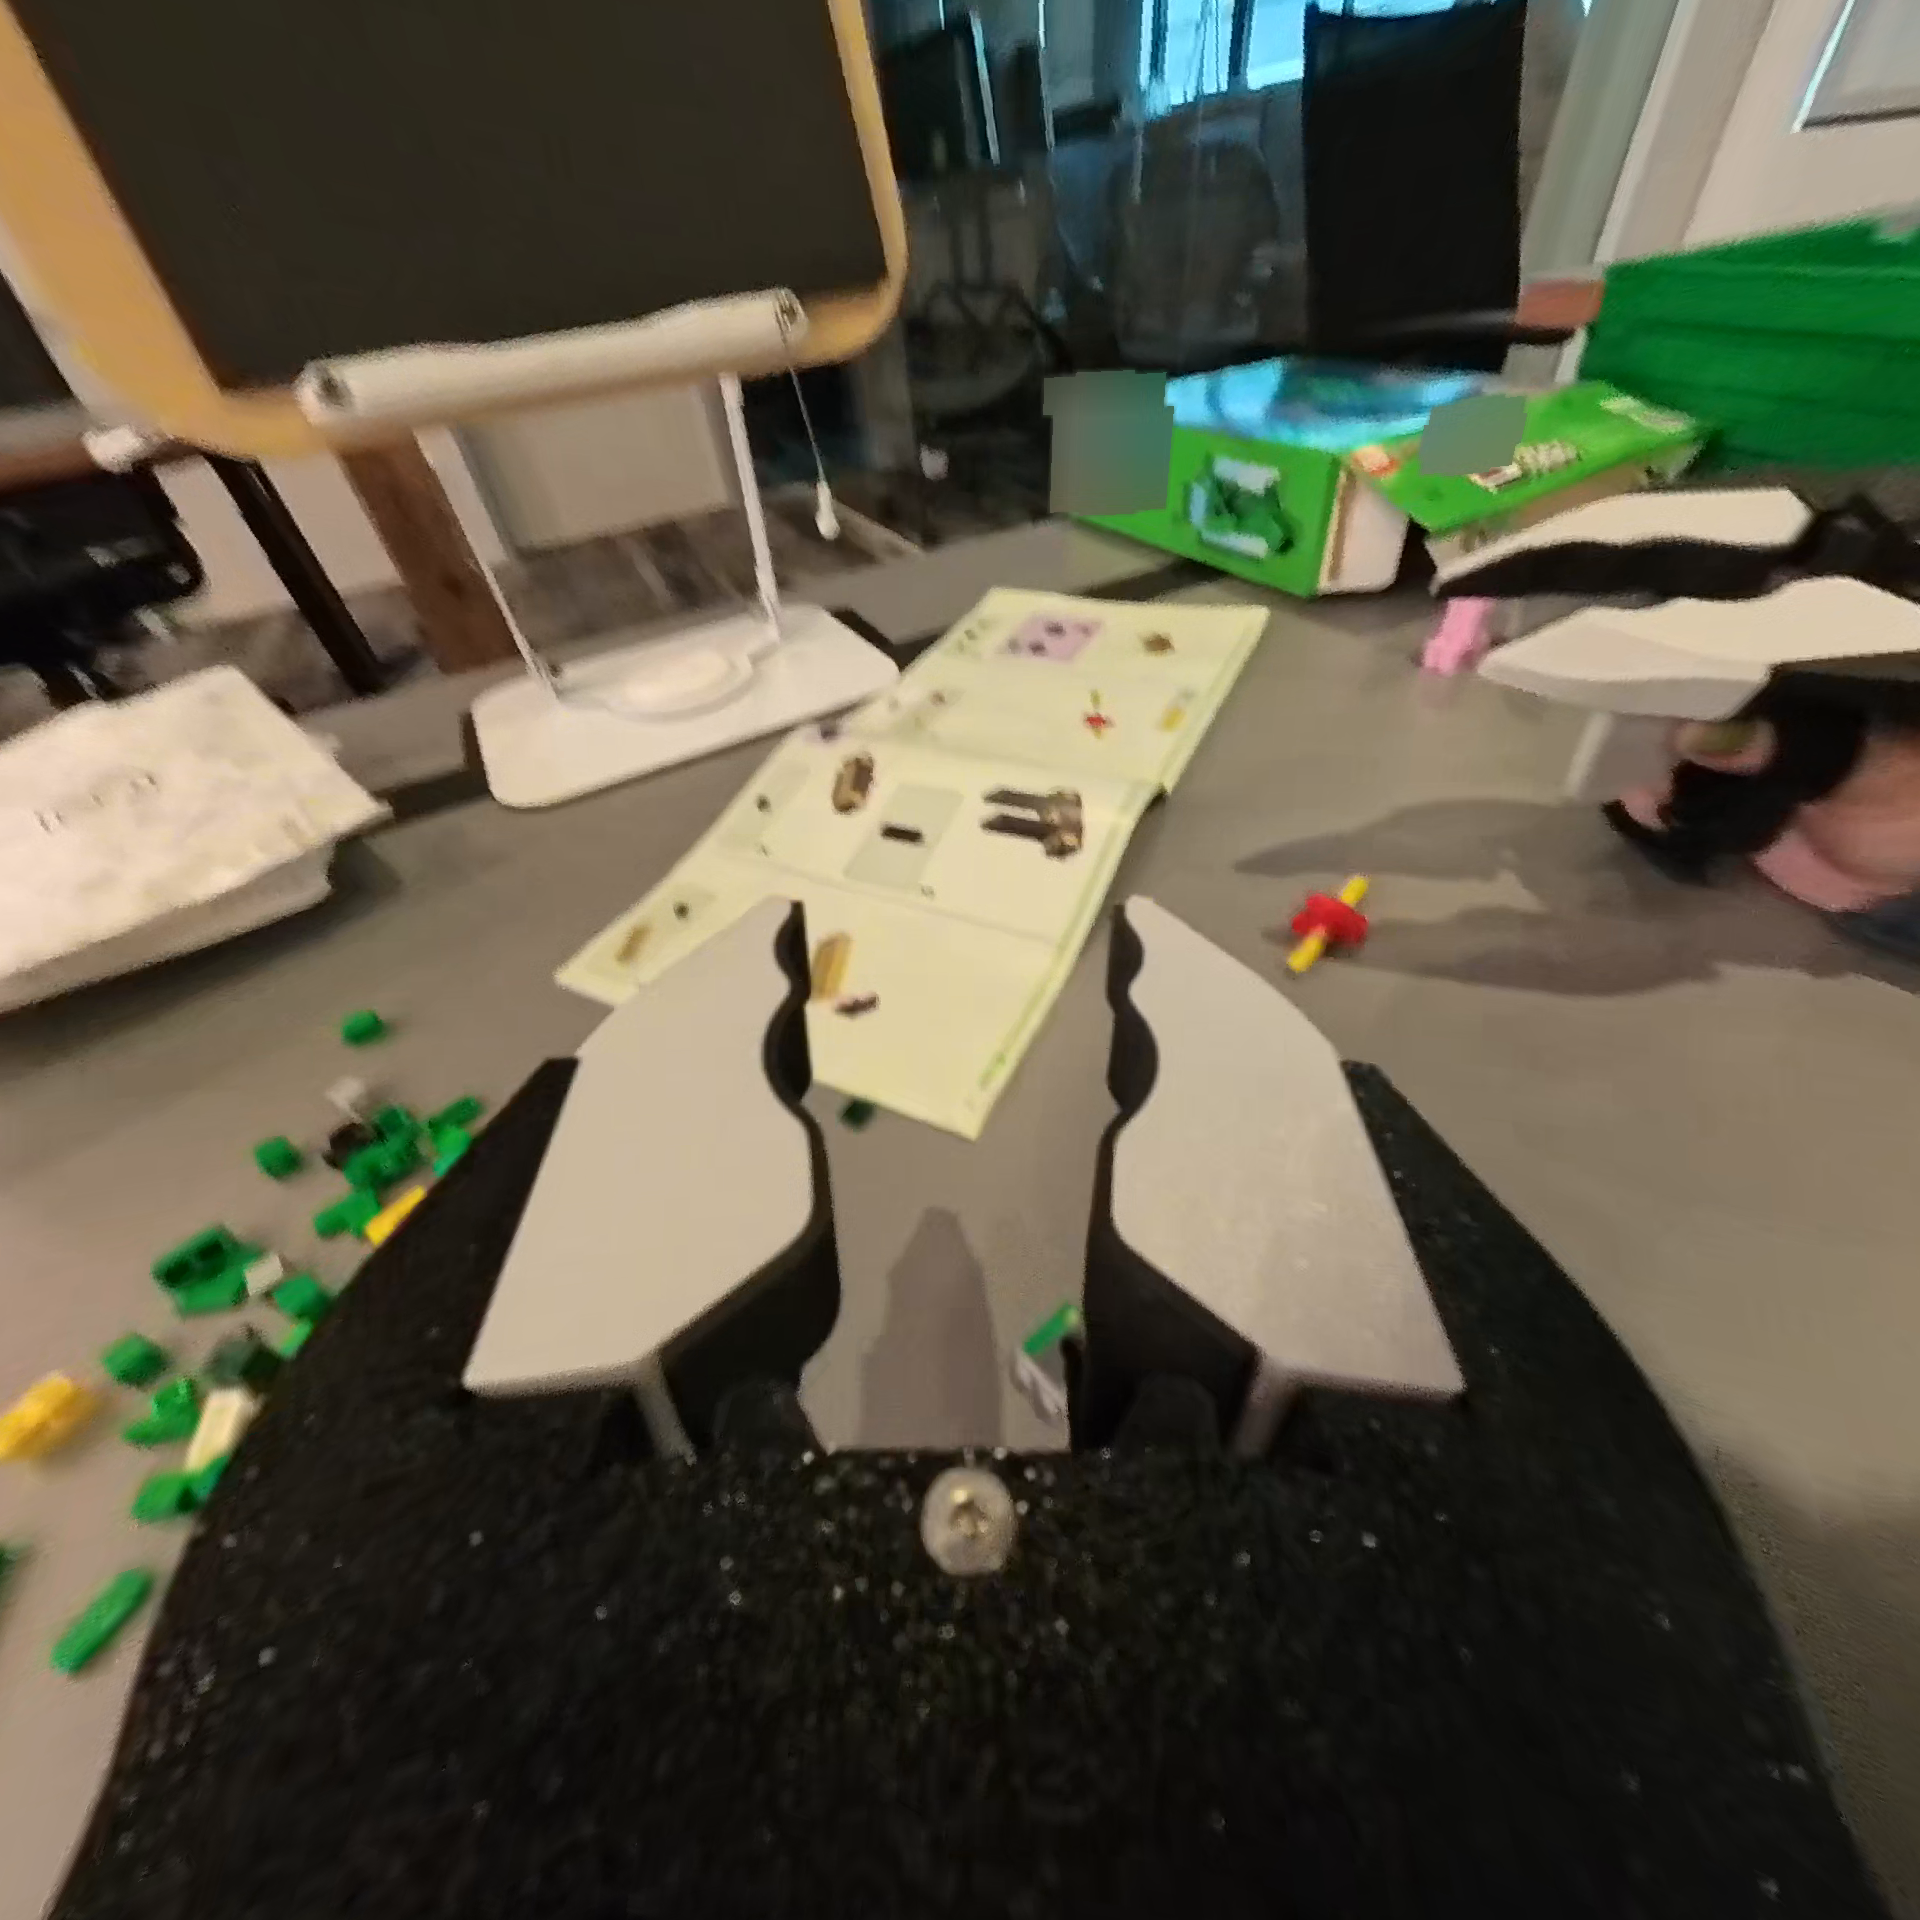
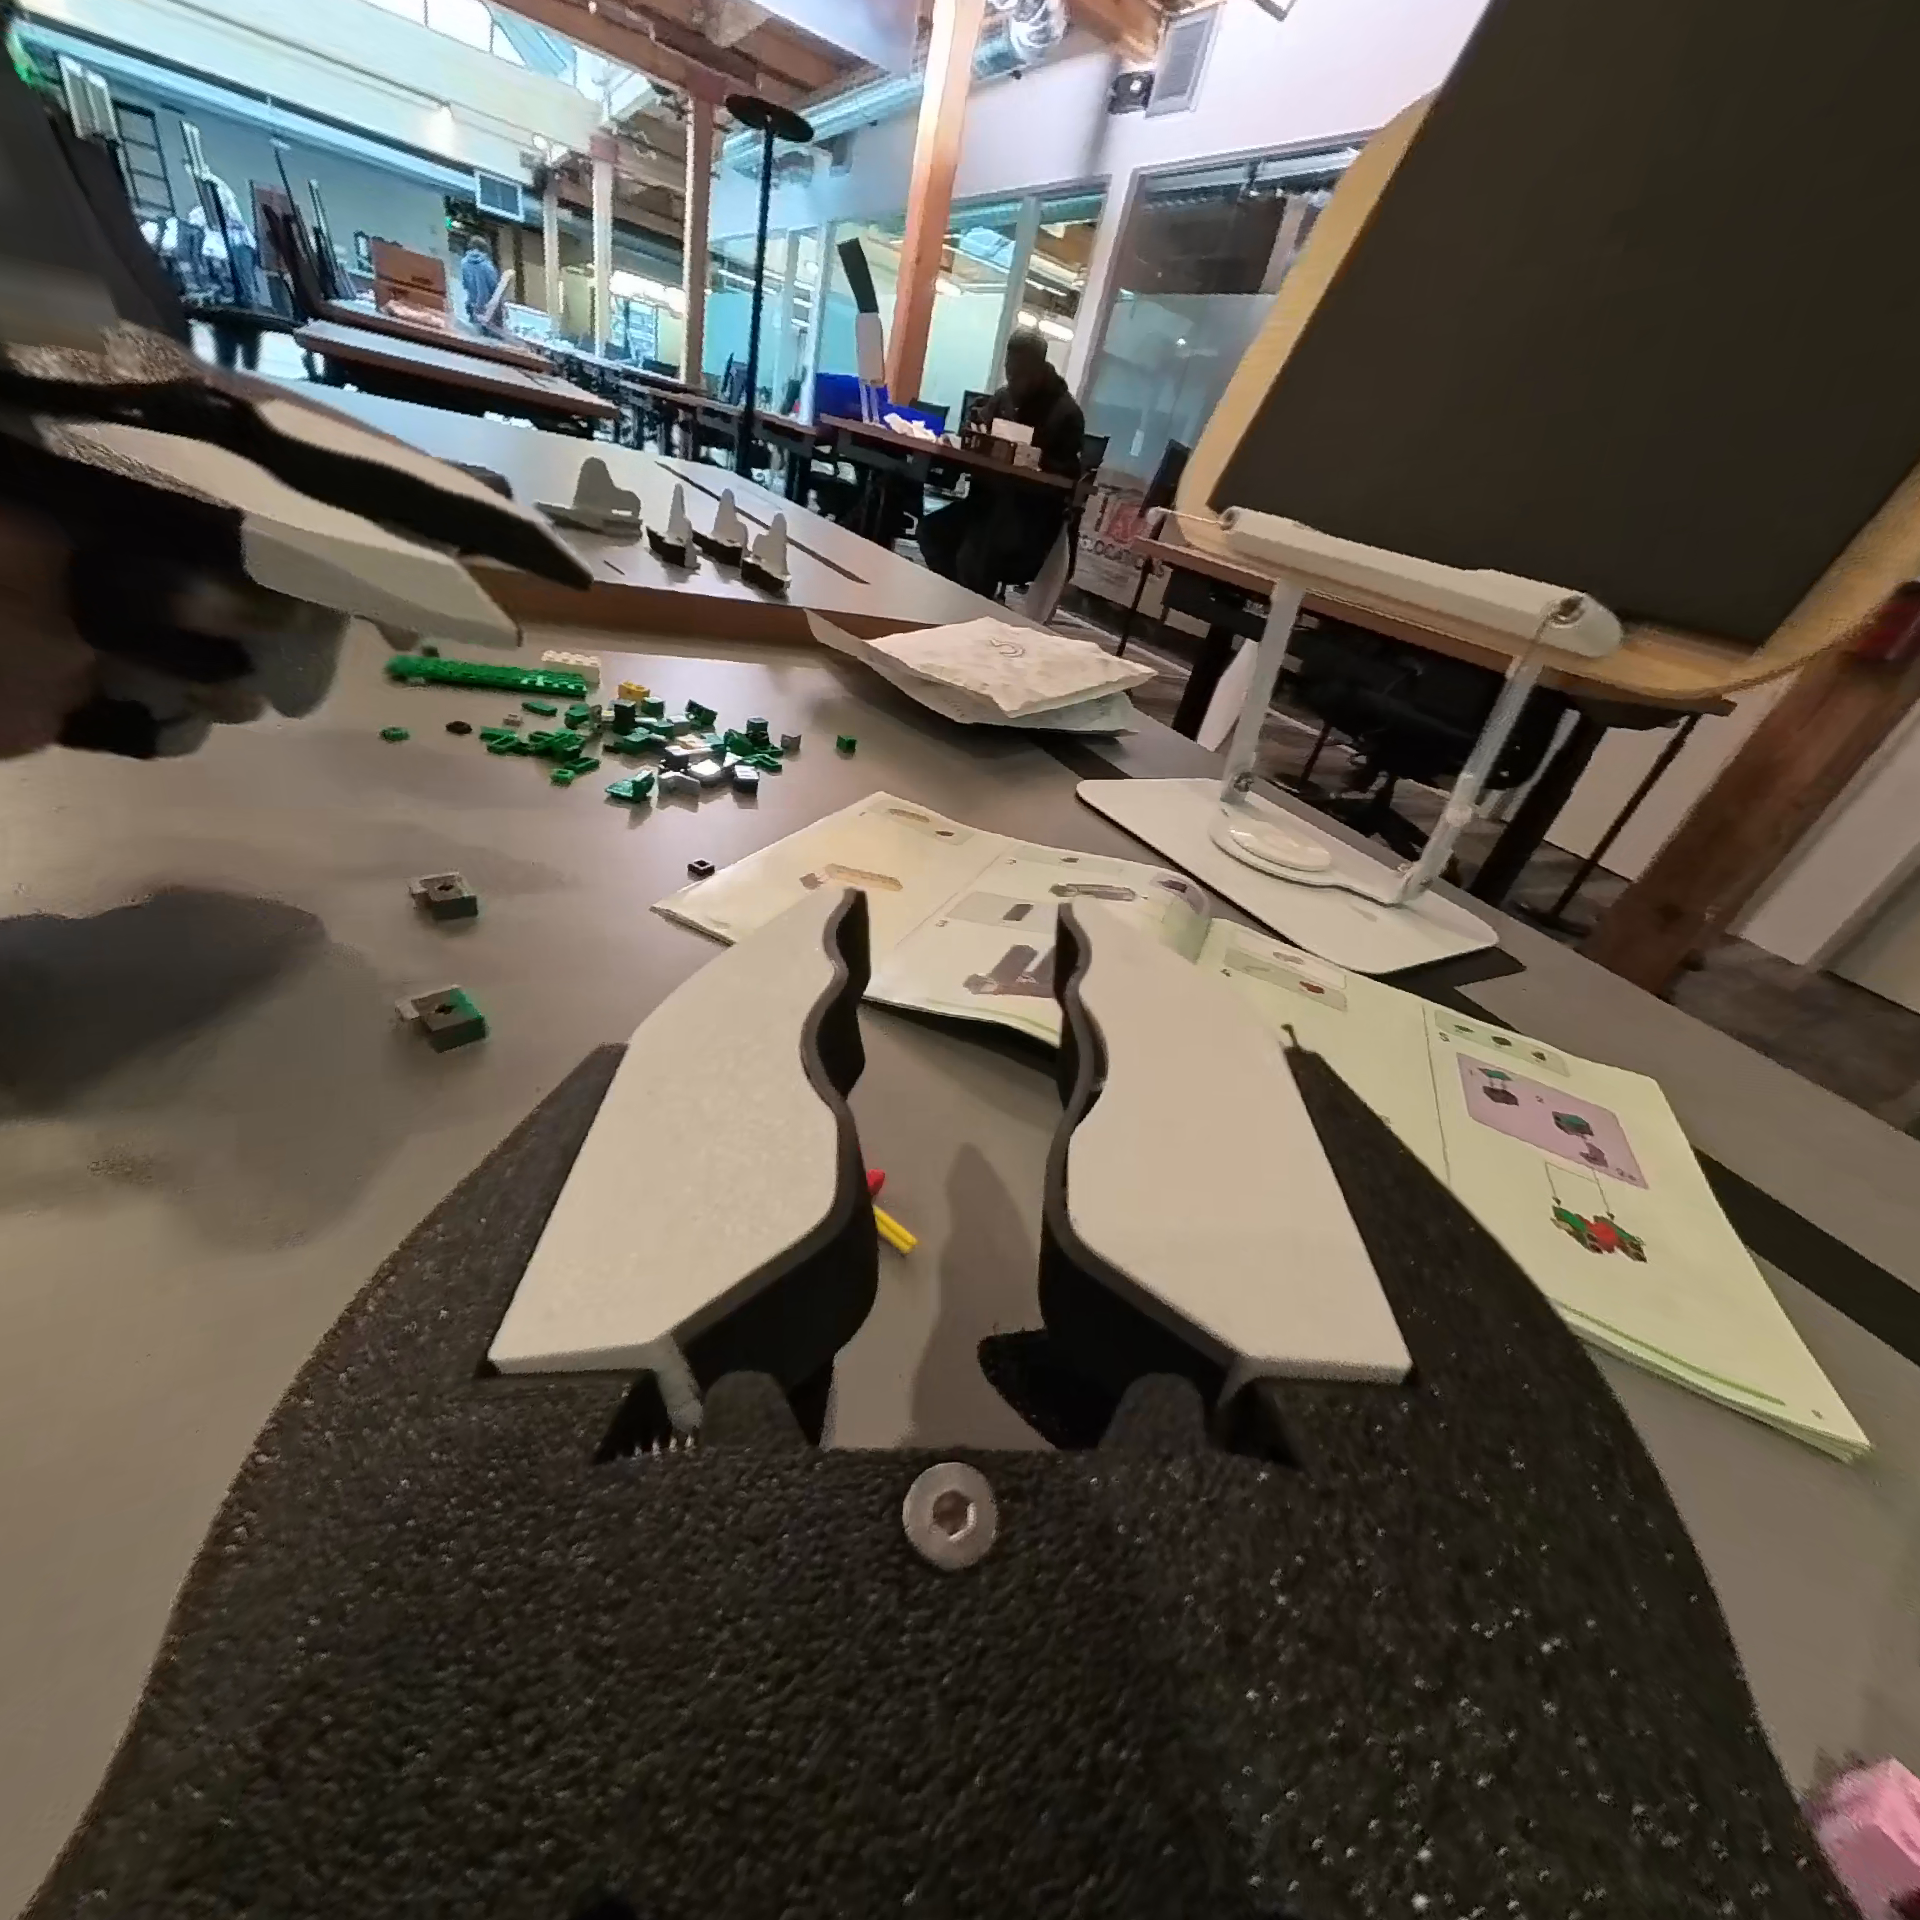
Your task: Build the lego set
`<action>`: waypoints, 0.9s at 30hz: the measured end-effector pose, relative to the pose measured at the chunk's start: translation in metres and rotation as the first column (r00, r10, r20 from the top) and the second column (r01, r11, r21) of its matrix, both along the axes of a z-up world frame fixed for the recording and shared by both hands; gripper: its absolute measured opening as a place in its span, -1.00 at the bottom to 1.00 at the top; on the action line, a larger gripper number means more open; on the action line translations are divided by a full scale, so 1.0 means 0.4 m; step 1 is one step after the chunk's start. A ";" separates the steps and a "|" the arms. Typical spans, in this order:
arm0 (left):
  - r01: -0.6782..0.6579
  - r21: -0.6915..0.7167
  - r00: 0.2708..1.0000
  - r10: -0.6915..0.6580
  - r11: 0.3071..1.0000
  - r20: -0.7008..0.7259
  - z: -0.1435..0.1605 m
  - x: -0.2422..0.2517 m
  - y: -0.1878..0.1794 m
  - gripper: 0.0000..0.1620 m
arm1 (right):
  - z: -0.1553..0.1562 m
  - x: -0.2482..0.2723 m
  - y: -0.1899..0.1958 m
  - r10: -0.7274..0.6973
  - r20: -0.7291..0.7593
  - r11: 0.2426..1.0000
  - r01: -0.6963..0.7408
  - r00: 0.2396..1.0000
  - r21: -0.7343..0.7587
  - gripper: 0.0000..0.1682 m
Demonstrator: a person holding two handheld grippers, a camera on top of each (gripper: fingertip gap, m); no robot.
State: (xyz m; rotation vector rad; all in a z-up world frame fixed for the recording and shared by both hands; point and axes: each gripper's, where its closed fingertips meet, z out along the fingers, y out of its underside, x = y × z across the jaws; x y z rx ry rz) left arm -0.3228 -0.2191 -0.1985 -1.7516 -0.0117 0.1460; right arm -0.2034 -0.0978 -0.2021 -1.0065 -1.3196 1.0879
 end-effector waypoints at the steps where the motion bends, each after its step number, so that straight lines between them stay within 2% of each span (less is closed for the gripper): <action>1: -0.008 0.033 1.000 0.008 0.999 -0.020 0.010 -0.009 0.014 -0.33 | 0.002 0.002 0.006 -0.008 -0.005 1.000 0.008 1.000 -0.008 -0.60; 7: -0.033 0.142 0.996 0.044 0.989 -0.071 0.014 -0.052 0.073 -0.36 | 0.006 0.011 0.029 -0.030 -0.019 0.998 0.029 0.999 -0.048 -0.61; 13: -0.021 0.214 0.996 0.040 0.977 -0.086 0.029 -0.064 0.037 -0.45 | -0.002 0.002 0.027 -0.022 0.002 0.999 0.022 1.000 -0.047 -0.62; 17: 0.069 0.191 0.997 -0.061 0.979 -0.050 0.032 -0.031 0.021 -0.45 | -0.009 0.000 0.017 0.002 0.025 0.999 -0.001 1.000 -0.032 -0.64; 18: 0.083 0.175 0.996 -0.076 0.981 -0.048 0.028 -0.022 0.018 -0.45 | -0.018 -0.002 0.002 0.050 0.054 0.999 -0.050 0.997 -0.013 -0.67; 20: 0.087 0.151 0.994 -0.076 0.985 -0.075 0.018 -0.014 0.007 -0.44 | -0.064 0.000 -0.032 0.174 0.203 0.982 -0.184 0.964 0.034 -0.78; 23: 0.069 0.151 0.993 -0.053 0.986 -0.106 0.012 -0.013 -0.010 -0.46 | -0.140 0.002 -0.014 0.177 0.415 0.971 -0.226 0.892 0.072 -0.80; 27: 0.052 0.165 0.994 -0.036 0.985 -0.102 0.004 -0.014 -0.026 -0.46 | -0.206 0.004 -0.004 0.238 0.585 0.937 -0.342 0.776 0.073 -0.82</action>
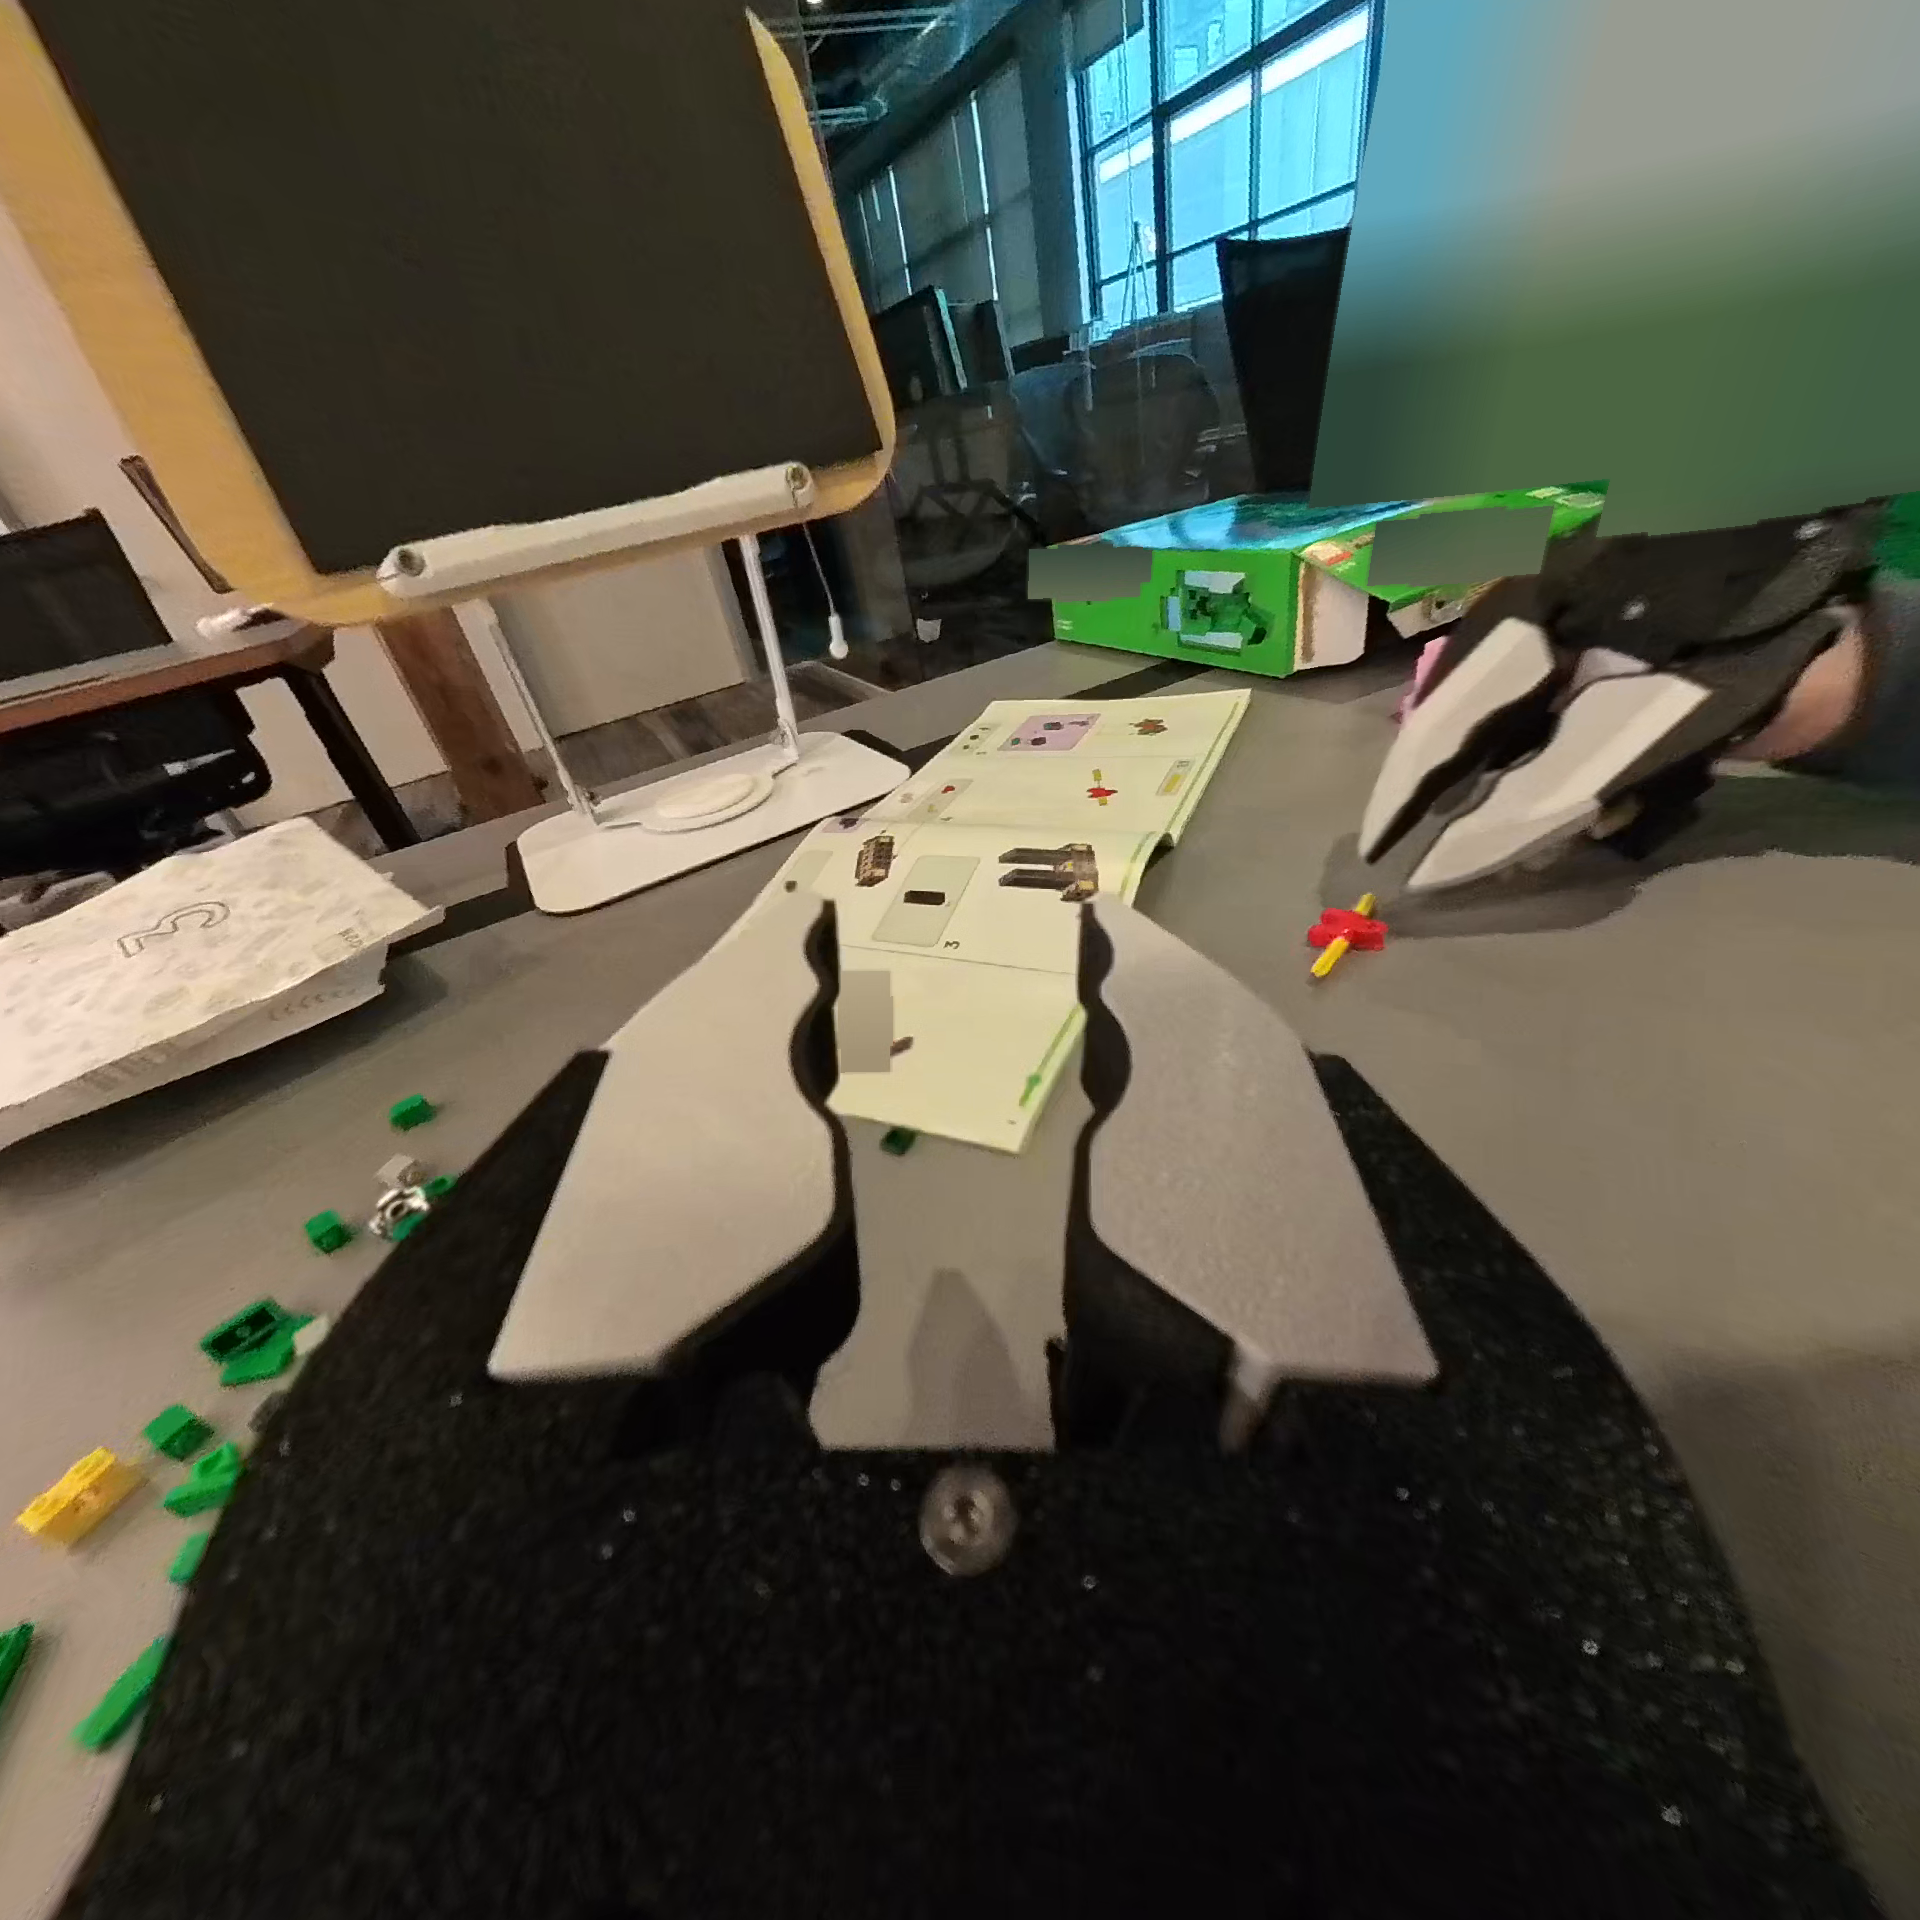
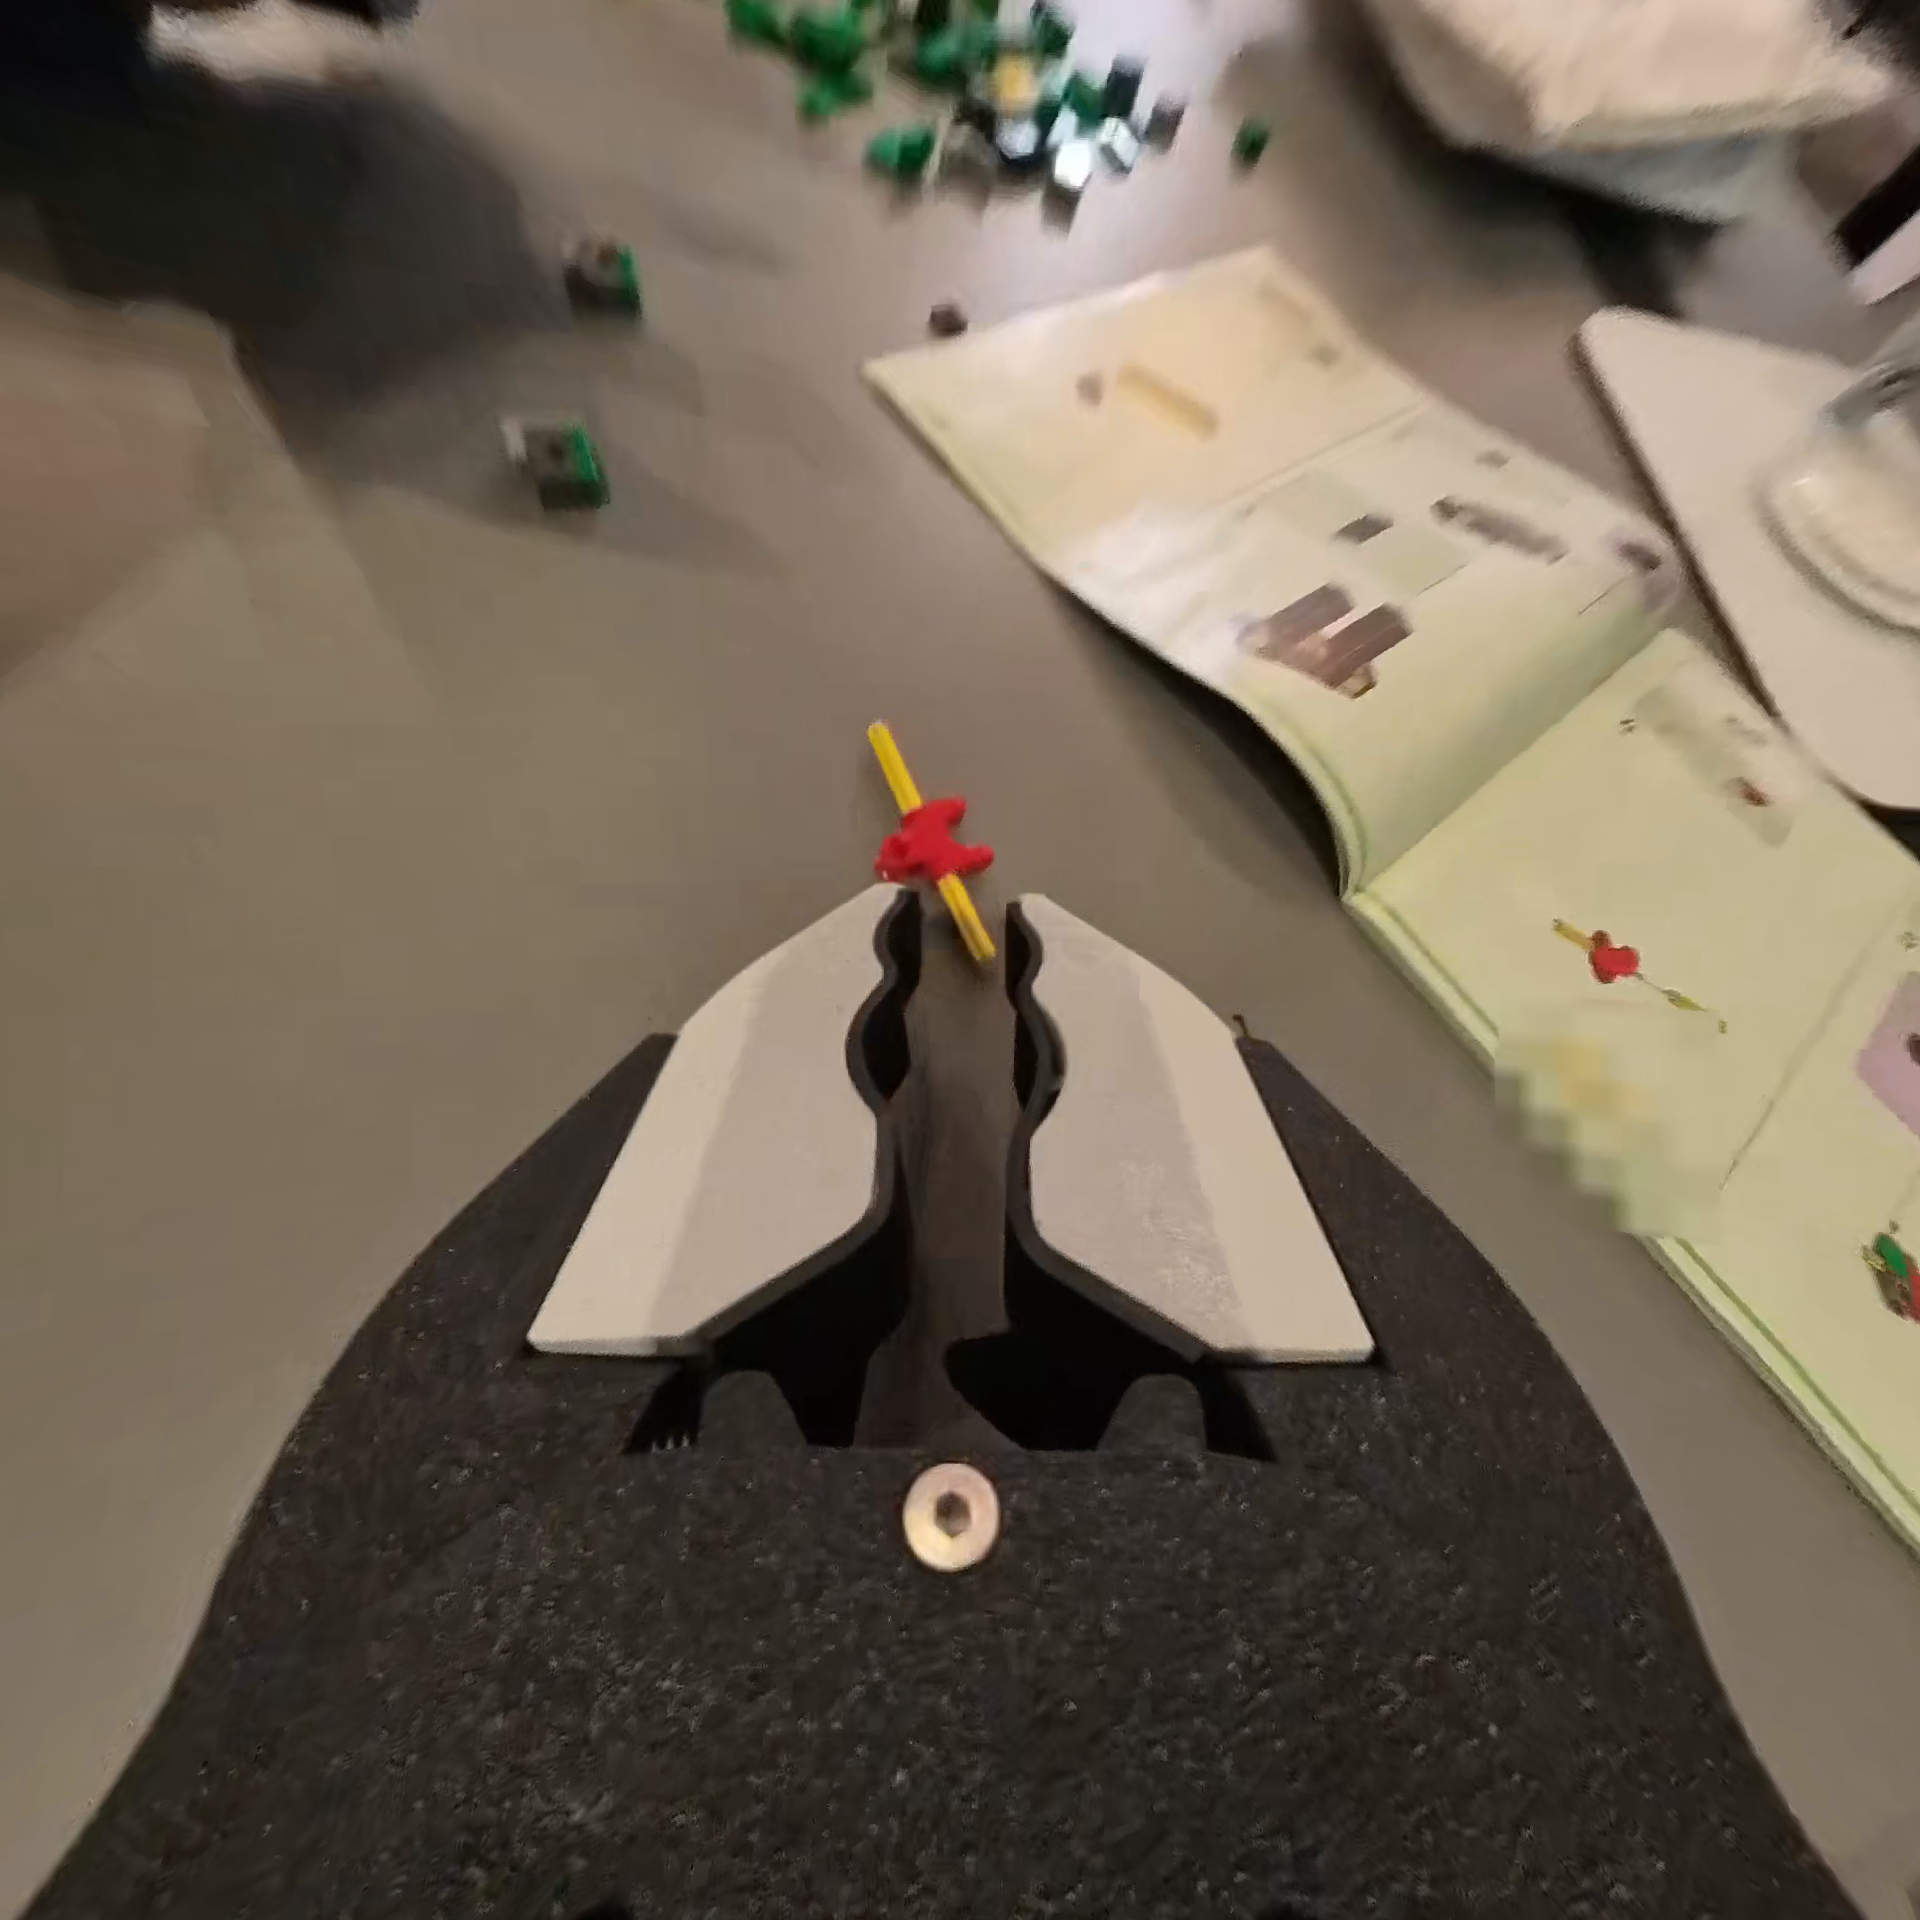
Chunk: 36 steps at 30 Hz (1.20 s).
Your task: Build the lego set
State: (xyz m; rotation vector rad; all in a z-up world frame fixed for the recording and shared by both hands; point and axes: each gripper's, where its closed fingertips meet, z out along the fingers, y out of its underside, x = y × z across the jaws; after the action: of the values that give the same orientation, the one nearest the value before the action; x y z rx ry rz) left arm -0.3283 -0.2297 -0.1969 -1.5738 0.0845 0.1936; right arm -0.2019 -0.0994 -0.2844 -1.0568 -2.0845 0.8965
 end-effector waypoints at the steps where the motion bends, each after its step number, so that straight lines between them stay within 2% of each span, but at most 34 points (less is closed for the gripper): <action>1: 0.006 -0.001 1.000 -0.006 1.000 0.009 -0.001 0.002 -0.003 -0.45 | -0.015 -0.003 0.008 0.018 0.036 1.000 -0.019 0.999 0.023 -0.82; 4: 0.017 -0.007 1.000 -0.017 1.000 0.019 0.001 0.009 -0.016 -0.46 | -0.018 -0.017 0.007 0.101 0.067 0.995 -0.101 0.993 -0.010 -0.82; 9: 0.033 -0.047 0.999 -0.032 0.998 0.019 -0.009 0.021 -0.040 -0.46 | -0.036 -0.014 -0.005 0.214 0.205 0.972 -0.189 0.955 -0.137 -0.85; 15: 0.054 -0.083 0.998 -0.052 0.995 0.035 -0.016 0.031 -0.047 -0.45 | -0.044 -0.025 -0.004 0.243 0.232 0.969 -0.226 0.942 -0.097 -0.94; 21: 0.093 -0.099 0.996 -0.091 0.991 0.024 -0.004 0.053 -0.024 -0.45 | -0.044 -0.016 -0.016 0.258 0.226 0.966 -0.244 0.939 -0.090 -0.95; 28: 0.153 -0.172 0.988 -0.152 0.973 0.020 -0.016 0.085 0.003 -0.47 | -0.032 -0.006 -0.027 0.250 0.139 0.968 -0.243 0.958 -0.065 -0.96; 32: 0.244 -0.300 0.969 -0.224 0.922 0.100 -0.059 0.109 0.004 -0.47 | -0.018 -0.003 -0.039 0.234 0.077 0.972 -0.232 0.969 -0.034 -0.96; 36: 0.366 -0.439 0.930 -0.309 0.821 0.199 -0.110 0.157 -0.006 -0.42 | -0.005 -0.003 -0.052 0.226 0.016 0.974 -0.226 0.974 0.002 -0.96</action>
State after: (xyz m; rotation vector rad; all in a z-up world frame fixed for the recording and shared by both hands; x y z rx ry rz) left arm -0.2654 -0.2322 -0.2410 -2.0202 0.3379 -0.2230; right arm -0.2031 -0.1203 -0.2864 -0.8379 -2.2511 0.9955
